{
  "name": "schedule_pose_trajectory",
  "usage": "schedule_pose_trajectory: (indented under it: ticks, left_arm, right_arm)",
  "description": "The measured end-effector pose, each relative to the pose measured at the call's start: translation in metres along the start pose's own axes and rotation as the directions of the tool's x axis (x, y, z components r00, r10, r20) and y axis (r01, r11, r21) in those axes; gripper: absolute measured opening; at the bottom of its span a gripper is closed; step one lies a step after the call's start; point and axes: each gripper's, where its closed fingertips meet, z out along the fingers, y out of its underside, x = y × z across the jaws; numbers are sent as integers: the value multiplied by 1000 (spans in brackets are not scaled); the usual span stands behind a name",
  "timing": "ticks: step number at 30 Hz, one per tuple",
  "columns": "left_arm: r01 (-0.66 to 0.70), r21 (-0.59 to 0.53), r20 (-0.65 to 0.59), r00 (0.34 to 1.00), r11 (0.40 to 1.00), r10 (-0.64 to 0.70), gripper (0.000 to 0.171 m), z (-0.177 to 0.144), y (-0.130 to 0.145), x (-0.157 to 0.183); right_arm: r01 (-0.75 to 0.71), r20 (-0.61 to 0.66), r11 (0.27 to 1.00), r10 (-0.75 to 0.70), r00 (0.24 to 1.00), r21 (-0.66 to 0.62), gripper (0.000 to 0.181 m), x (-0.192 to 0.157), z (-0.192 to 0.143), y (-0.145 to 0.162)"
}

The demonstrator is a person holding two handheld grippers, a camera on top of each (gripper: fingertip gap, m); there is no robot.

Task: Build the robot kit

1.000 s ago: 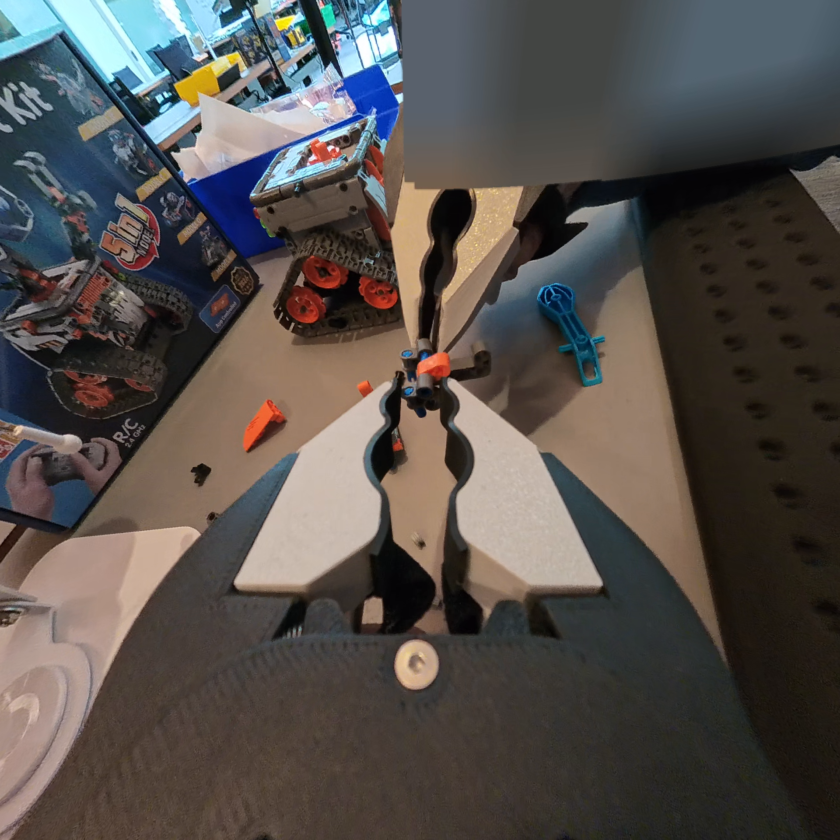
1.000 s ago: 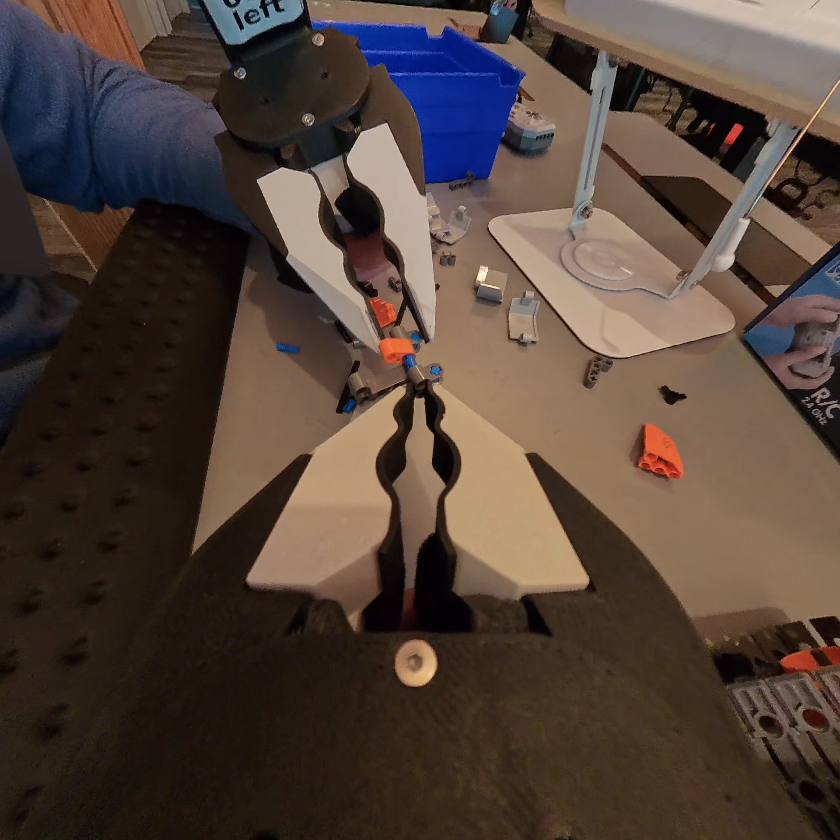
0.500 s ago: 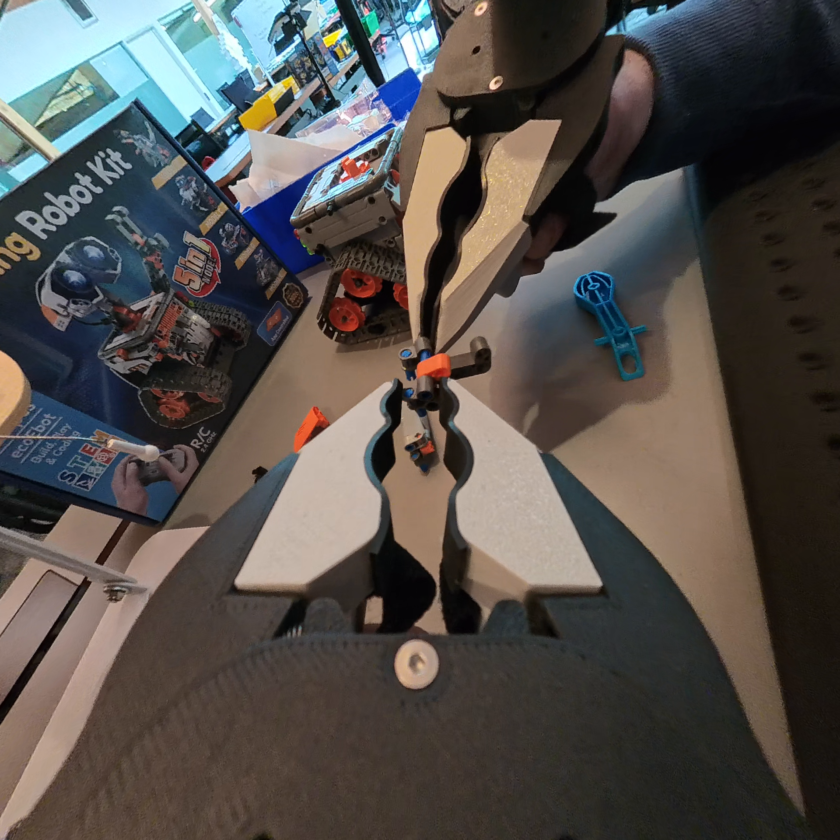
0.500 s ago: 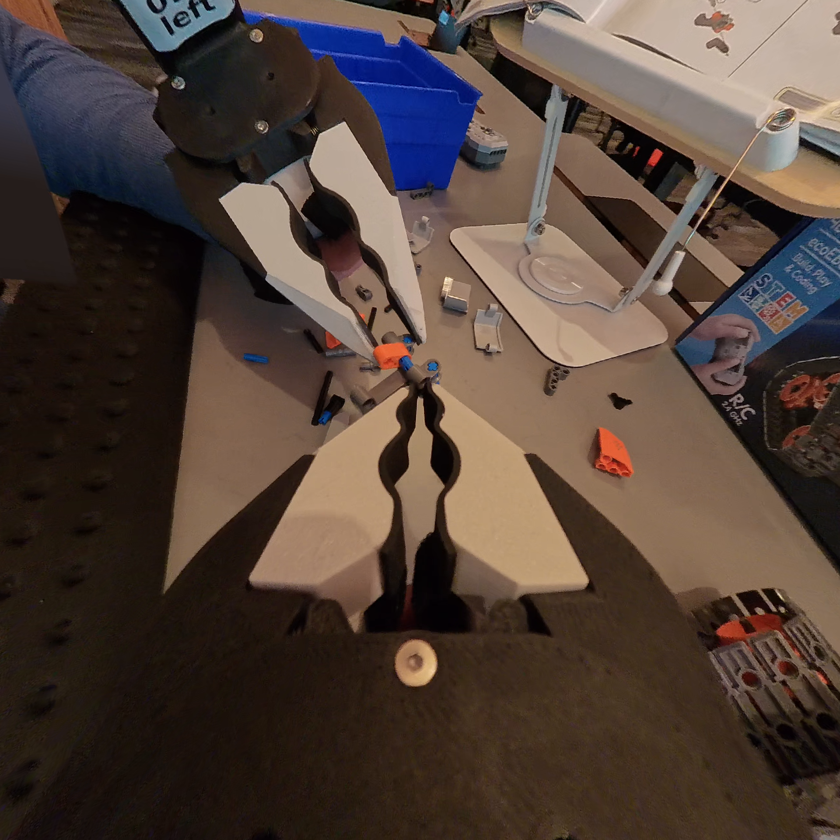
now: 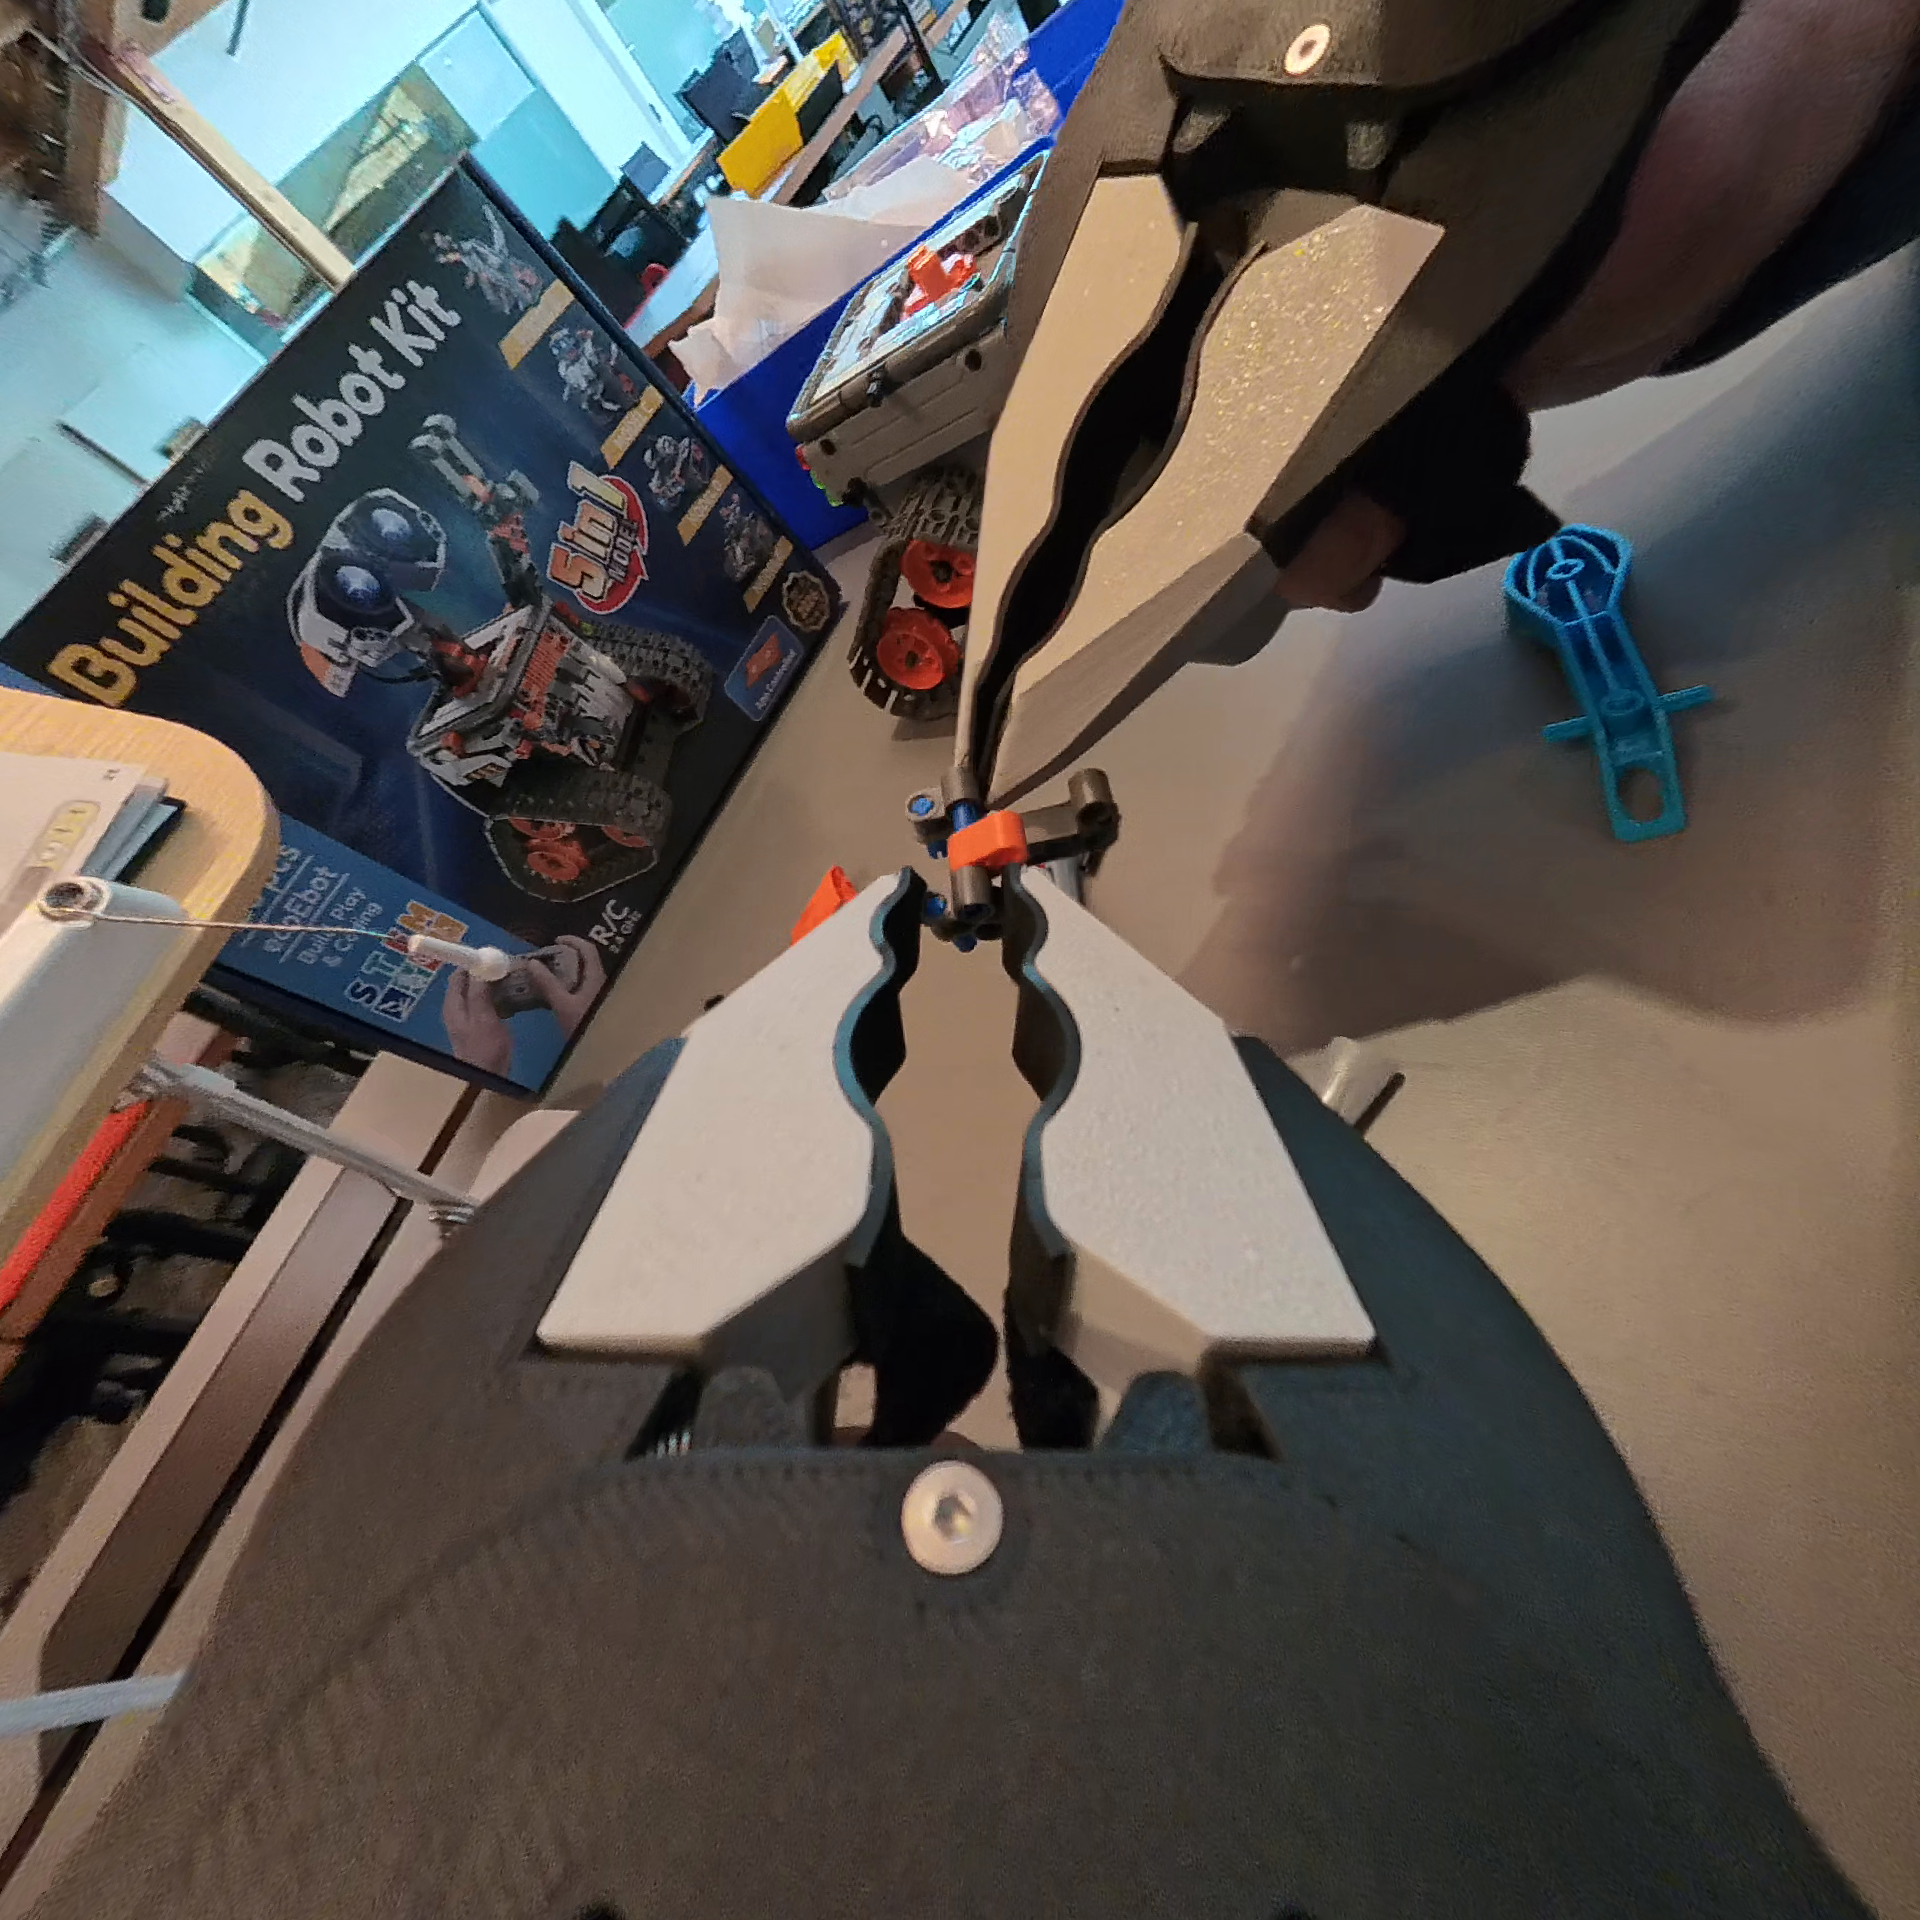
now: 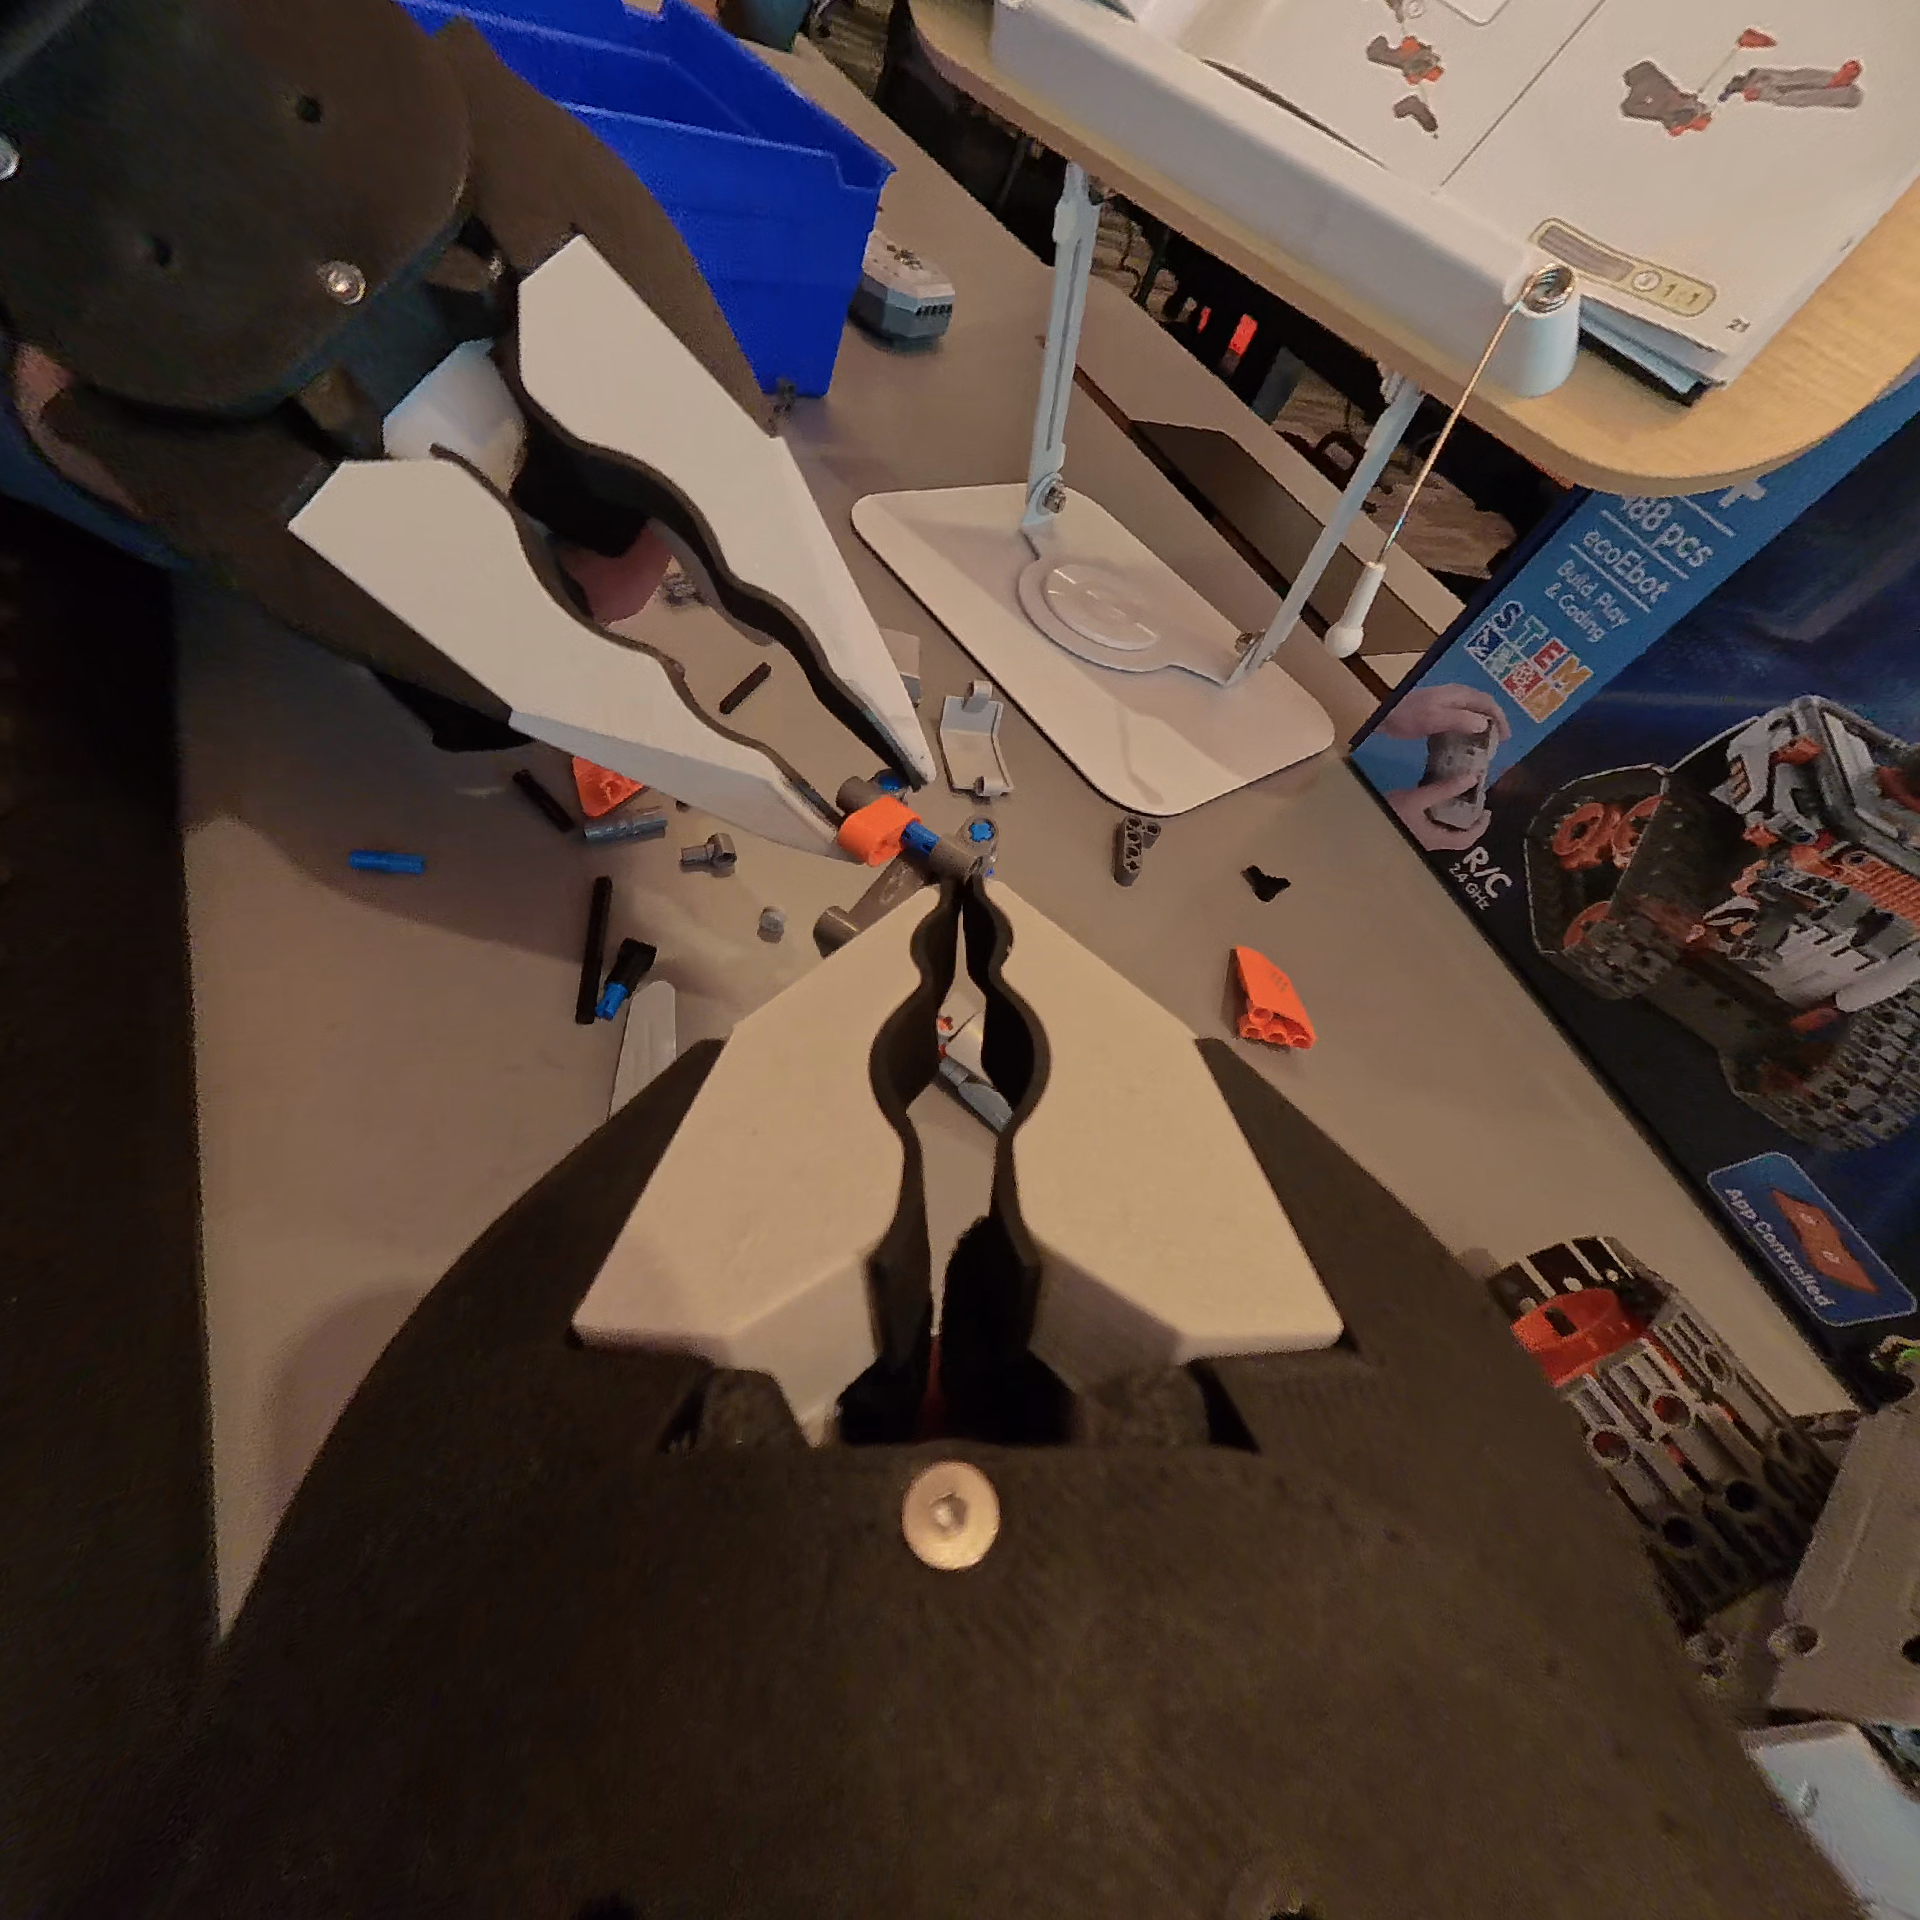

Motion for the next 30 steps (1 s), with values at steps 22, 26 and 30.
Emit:
schedule_pose_trajectory:
  ticks: [22,26,30]
  left_arm:
    - [-51,-147,-209,978,988,20,8,-11,41,18]
    - [-54,-134,-247,969,990,20,8,-28,38,24]
    - [-20,-88,-380,925,996,-15,8,-54,27,48]
  right_arm:
    - [114,438,982,-36,898,-153,2,-77,-16,29]
    - [155,549,971,-30,835,-183,17,-108,-19,38]
    - [176,594,966,-32,804,-187,15,-126,-17,38]
